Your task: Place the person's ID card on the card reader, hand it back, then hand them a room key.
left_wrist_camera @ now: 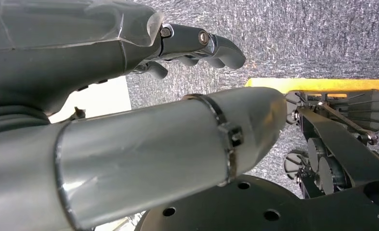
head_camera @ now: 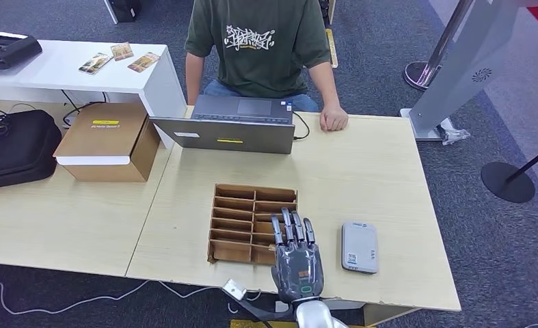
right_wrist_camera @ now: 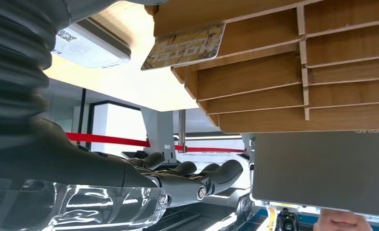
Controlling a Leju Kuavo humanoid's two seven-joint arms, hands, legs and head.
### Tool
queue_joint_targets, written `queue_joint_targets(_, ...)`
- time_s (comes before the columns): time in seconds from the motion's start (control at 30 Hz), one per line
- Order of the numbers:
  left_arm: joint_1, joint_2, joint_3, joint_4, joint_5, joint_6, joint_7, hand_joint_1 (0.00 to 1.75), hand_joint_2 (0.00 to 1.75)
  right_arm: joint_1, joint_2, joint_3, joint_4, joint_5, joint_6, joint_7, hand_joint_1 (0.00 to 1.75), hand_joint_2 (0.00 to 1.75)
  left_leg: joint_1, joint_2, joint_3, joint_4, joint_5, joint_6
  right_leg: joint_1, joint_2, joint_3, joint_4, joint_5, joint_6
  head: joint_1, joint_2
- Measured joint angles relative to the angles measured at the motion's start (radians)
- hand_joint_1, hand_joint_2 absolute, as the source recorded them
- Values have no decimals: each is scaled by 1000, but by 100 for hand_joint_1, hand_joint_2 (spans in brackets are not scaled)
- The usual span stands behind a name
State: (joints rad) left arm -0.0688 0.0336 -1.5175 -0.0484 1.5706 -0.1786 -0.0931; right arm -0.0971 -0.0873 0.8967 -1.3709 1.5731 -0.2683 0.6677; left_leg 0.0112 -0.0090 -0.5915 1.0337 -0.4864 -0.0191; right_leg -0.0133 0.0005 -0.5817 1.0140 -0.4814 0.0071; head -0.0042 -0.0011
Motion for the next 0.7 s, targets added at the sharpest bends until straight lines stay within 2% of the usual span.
queue_joint_targets(0.47, 0, 2, 2, 0, 0, -3, 2, 0, 0, -4, 0, 10, 28, 0, 2, -30, 0, 175, 0, 0, 0, 0, 0, 0, 0, 0, 0, 0, 0, 0, 0, 0)
queue_joint_targets(0.7, 1, 2, 3, 0, 0, -5, 3, 0, 0, -16, -17, 48, 45, 0, -5, 29, 0, 175, 0, 0, 0, 0, 0, 0, 0, 0, 0, 0, 0, 0, 0, 0)
